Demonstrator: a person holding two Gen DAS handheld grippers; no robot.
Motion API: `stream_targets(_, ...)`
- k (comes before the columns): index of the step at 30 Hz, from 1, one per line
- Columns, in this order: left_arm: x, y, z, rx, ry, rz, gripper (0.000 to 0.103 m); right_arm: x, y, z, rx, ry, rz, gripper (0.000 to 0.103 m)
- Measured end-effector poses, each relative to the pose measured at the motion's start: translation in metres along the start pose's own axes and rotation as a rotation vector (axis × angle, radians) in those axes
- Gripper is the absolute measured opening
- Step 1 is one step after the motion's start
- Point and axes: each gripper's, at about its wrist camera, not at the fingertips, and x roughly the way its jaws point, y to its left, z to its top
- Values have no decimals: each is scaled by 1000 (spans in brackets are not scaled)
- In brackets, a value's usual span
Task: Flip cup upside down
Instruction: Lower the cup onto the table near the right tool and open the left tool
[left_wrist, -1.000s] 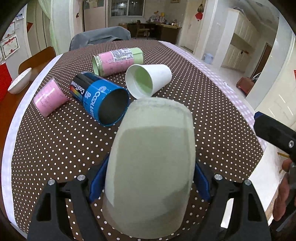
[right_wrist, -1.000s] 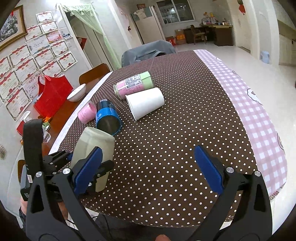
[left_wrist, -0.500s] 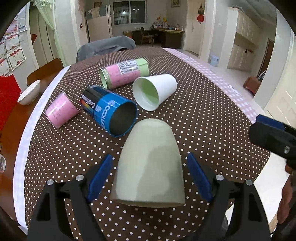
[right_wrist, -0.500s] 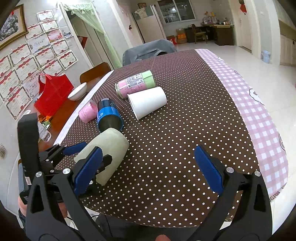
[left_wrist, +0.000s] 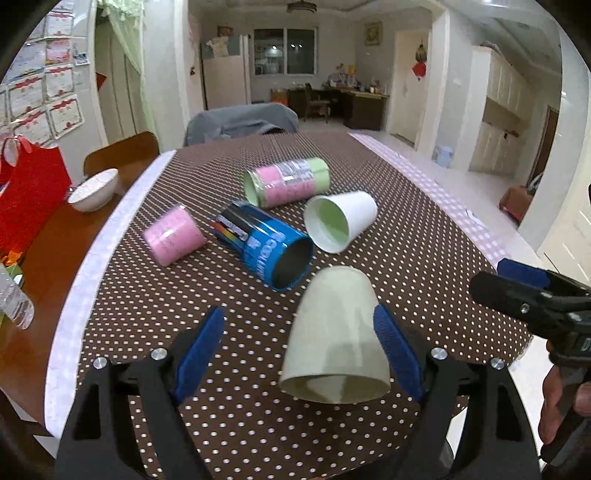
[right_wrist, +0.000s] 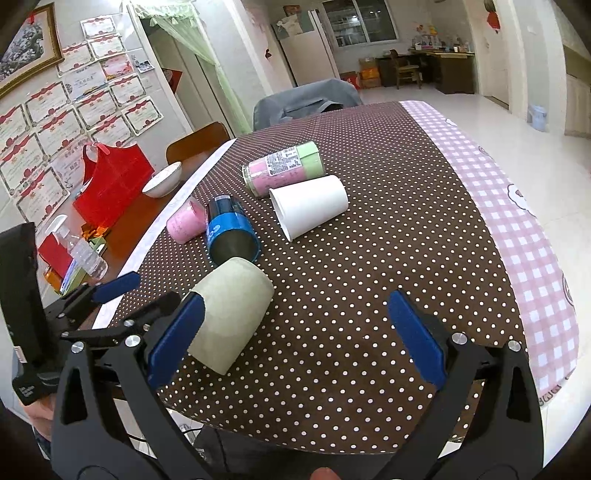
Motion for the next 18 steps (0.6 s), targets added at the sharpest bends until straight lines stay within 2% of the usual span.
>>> stream_targets(7,-27,12,0,-20,-65,34,82,-2,9,4,-18,-5,3,97)
stream_targets(18,-55,28,-6,-55,-124,67,82,-8,24,9,-45,-20,12,97)
